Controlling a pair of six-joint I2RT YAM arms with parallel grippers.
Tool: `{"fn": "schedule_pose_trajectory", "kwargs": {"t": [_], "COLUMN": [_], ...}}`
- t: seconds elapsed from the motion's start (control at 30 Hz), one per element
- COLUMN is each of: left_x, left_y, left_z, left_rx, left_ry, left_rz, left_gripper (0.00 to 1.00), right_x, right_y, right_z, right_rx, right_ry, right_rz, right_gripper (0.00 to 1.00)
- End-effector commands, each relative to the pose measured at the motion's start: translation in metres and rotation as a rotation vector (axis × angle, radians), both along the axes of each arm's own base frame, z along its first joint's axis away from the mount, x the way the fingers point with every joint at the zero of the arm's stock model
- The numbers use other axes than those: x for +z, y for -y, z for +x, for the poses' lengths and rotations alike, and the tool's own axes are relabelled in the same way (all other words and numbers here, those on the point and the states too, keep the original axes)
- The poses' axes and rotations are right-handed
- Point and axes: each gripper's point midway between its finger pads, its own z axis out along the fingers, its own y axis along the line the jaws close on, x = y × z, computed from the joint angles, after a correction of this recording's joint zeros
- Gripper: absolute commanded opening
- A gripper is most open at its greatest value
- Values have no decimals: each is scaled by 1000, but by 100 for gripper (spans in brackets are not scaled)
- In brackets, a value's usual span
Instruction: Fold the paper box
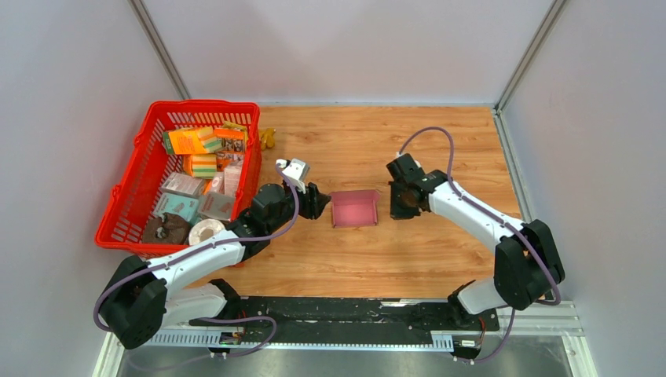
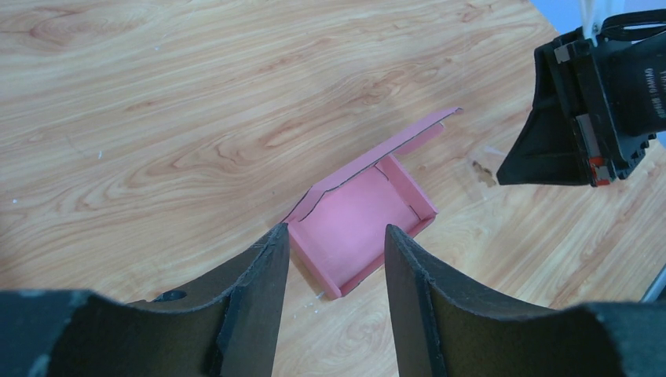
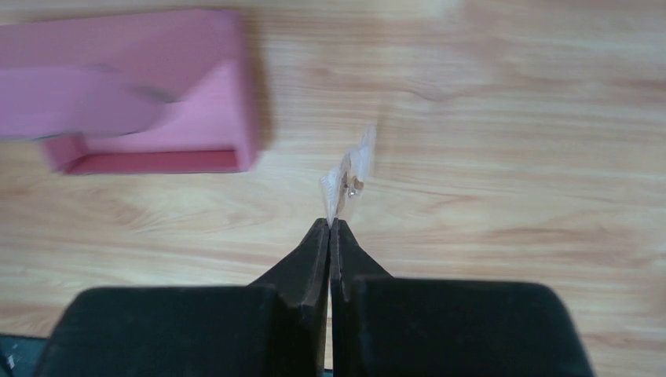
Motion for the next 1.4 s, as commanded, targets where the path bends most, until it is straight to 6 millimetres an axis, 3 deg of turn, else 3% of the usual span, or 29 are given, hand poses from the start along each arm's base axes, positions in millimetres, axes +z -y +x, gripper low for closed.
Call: {"fn": "schedule_pose_trajectory", "kwargs": {"t": [0.0, 0.2, 0.23, 0.47, 0.57, 0.6, 0.7, 0.77, 0.93, 0.97, 1.03, 1.1, 1.13, 1.17, 1.23, 1.27, 1.37], "left_x": [13, 14, 13, 13, 12, 13, 12, 11, 5, 2, -1, -7, -9, -12, -16, -19, -24], "left_y": [1, 1, 1, 0, 1, 0, 1, 2, 7, 10, 15, 20, 23, 25, 30, 31, 35], "left_z": [0, -1, -1, -1, -1, -1, 0, 1, 3, 4, 4, 6, 5, 7, 6, 7, 9], "left_rx": [-3, -5, -3, -2, -6, -3, -4, -6, -25, -33, -55, -64, -80, -85, -105, -114, -126], "left_ry": [36, 39, 37, 39, 37, 38, 38, 37, 18, 8, -5, -26, -33, -40, -45, -45, -49], "left_rz": [-41, -42, -40, -37, -34, -33, -28, -25, -7, 2, 11, 19, 20, 26, 42, 68, 109], "left_gripper": [56, 56, 56, 55, 55, 55, 58, 59, 61, 61, 62, 63, 62, 62, 65, 69, 71], "right_x": [45, 50, 51, 38, 32, 31, 32, 35, 51, 54, 59, 64, 67, 72, 83, 81, 88], "right_y": [-54, -93, -97, -119, -120, -120, -122, -124, -103, -98, -90, -74, -77, -63, -68, -57, -55], "right_z": [20, 32, 40, 48, 48, 47, 41, 37, 17, 24, 19, 28, 26, 36, 39, 45, 51], "right_rx": [78, 129, 123, 183, 185, 188, 222, 239, 254, 229, 209, 154, 161, 111, 146, 124, 170], "right_ry": [181, 252, 272, 281, 268, 266, 264, 272, 318, 341, 350, 373, 361, 397, 415, 420, 453], "right_rz": [95, 53, 20, -177, -210, -211, -176, -137, -37, -4, 100, 176, 256, 314, 451, 461, 470], "right_gripper": [2, 0, 0, 5, 19, 35, 54, 58, 64, 64, 64, 65, 65, 67, 72, 75, 76]}}
